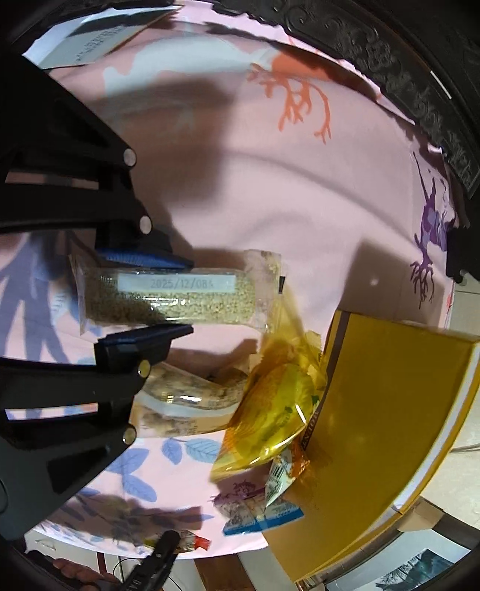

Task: Organize snacks
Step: 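Carry the cookie bag and rice stick over the yellow box and release both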

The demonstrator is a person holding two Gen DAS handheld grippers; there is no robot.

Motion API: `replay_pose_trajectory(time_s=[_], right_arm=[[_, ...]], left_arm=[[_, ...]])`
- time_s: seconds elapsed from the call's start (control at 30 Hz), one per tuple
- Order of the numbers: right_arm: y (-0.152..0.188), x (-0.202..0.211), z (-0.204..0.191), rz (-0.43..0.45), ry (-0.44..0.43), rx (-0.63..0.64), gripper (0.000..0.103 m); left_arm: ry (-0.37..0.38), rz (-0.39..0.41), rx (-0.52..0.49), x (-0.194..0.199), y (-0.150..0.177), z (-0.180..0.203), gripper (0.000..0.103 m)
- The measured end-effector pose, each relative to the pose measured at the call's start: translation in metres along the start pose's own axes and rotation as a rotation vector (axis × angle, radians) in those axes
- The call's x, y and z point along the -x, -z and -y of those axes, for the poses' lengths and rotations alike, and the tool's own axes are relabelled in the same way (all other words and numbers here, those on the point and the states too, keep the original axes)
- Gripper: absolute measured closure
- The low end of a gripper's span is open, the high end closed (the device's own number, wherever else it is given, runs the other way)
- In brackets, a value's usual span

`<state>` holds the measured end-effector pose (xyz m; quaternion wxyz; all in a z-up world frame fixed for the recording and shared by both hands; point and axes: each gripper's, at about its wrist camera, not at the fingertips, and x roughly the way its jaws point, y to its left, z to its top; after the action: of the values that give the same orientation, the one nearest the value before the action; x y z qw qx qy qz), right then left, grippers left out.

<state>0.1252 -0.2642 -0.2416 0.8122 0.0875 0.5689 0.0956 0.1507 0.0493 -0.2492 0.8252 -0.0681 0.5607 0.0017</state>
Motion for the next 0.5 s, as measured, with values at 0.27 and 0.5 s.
replay_pose_trajectory(time_s=[0.27,0.5], right_arm=[[-0.006,0.049,-0.013,0.087,-0.046,0.024,0.059],[-0.025,0.094,-0.027,0.201,-0.085,0.049,0.059]], left_arm=[[0.016,0.072,0.005,0.051,0.019,0.000,0.074],[0.094,0.212,-0.029,0.109,-0.010,0.021,0.074]])
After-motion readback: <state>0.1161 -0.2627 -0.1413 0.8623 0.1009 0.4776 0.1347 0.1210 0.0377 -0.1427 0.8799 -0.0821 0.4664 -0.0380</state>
